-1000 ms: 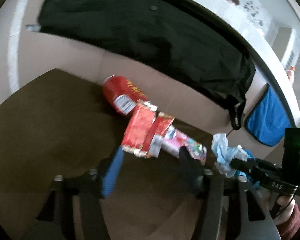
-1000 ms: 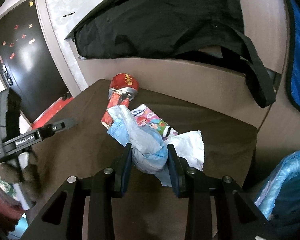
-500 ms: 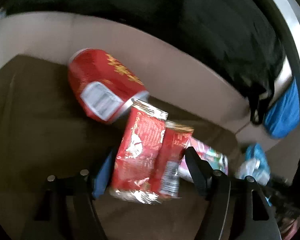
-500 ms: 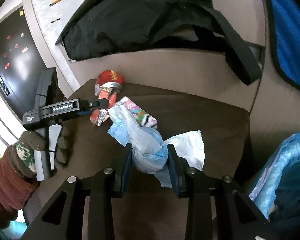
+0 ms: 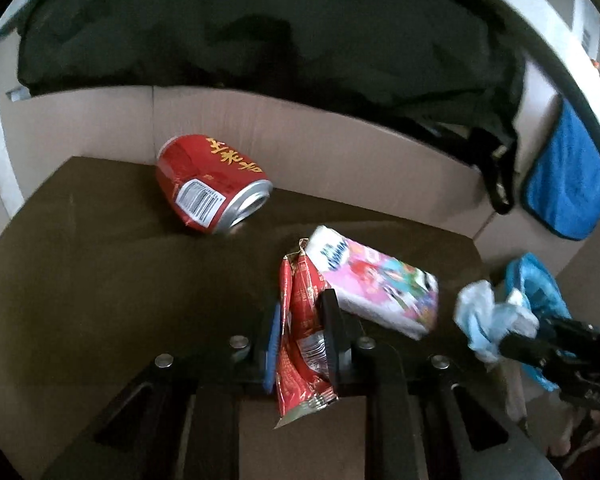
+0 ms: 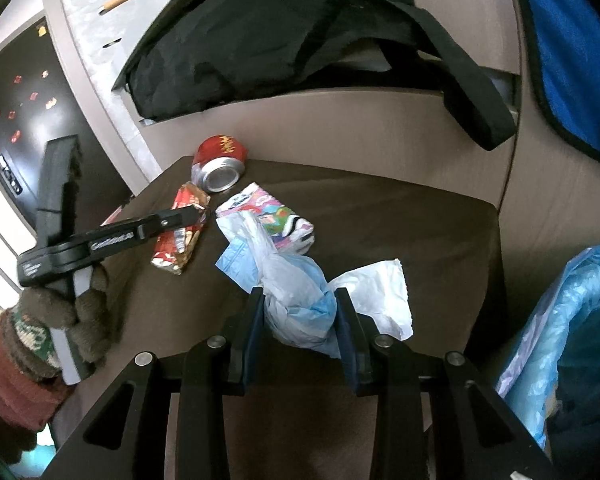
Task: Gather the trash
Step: 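Lift the red wrapper with the left tool while the right tool lifts the tissue, then carry the red wrapper and blue-white tissue over the blue-lined bin with both tools, then open both tools over the bin to drop the wrapper and tissue, then reach the left tool to the red can while the right tool reaches the pink tissue pack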
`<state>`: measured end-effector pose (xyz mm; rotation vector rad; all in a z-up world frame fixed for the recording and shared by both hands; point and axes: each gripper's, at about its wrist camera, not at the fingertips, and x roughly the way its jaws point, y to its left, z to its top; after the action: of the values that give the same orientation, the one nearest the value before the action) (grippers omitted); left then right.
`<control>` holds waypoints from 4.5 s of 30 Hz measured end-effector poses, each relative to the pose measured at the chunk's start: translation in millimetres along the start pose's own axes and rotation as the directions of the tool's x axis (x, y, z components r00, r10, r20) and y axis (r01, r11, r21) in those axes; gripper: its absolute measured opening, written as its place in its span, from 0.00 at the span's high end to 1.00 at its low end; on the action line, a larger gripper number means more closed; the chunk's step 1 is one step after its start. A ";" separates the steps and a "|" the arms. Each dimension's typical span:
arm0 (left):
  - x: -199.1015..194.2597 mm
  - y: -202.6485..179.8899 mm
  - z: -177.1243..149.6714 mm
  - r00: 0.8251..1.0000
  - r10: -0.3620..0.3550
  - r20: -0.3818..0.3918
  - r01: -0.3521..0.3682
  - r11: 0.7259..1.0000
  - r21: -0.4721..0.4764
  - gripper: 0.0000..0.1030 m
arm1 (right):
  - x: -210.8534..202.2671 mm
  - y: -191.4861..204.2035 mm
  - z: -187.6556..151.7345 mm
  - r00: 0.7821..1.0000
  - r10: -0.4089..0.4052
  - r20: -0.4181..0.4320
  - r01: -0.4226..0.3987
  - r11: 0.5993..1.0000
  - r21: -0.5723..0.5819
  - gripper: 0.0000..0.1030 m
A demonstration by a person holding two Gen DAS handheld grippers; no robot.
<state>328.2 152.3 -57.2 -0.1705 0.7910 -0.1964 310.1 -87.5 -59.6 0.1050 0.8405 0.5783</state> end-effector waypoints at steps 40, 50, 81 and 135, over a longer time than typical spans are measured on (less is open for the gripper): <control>-146.0 -278.2 -22.3 0.919 -0.240 0.312 0.151 0.947 0.284 0.81 | -275.4 -48.2 -22.7 0.876 -0.280 0.392 0.296 0.955 0.022 0.70; -112.4 -313.9 -29.9 0.929 -0.267 0.258 0.181 0.932 0.313 0.81 | -280.0 -96.8 -44.0 0.869 -0.332 0.367 0.311 0.943 0.116 0.70; 8.6 -330.1 -54.1 0.965 -0.260 0.035 0.238 0.923 0.301 0.81 | -197.3 -184.5 -64.9 0.921 -0.325 0.215 0.266 0.928 0.262 0.69; 21.7 -247.7 -7.1 0.849 -0.526 -0.044 0.523 0.850 -0.066 0.28 | -230.2 -167.6 -46.5 0.856 -0.463 0.230 0.374 0.862 0.342 0.41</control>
<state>310.5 -93.2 -21.3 -0.4338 0.7972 -0.7061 229.8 -355.2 12.1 0.2602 0.6110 0.0129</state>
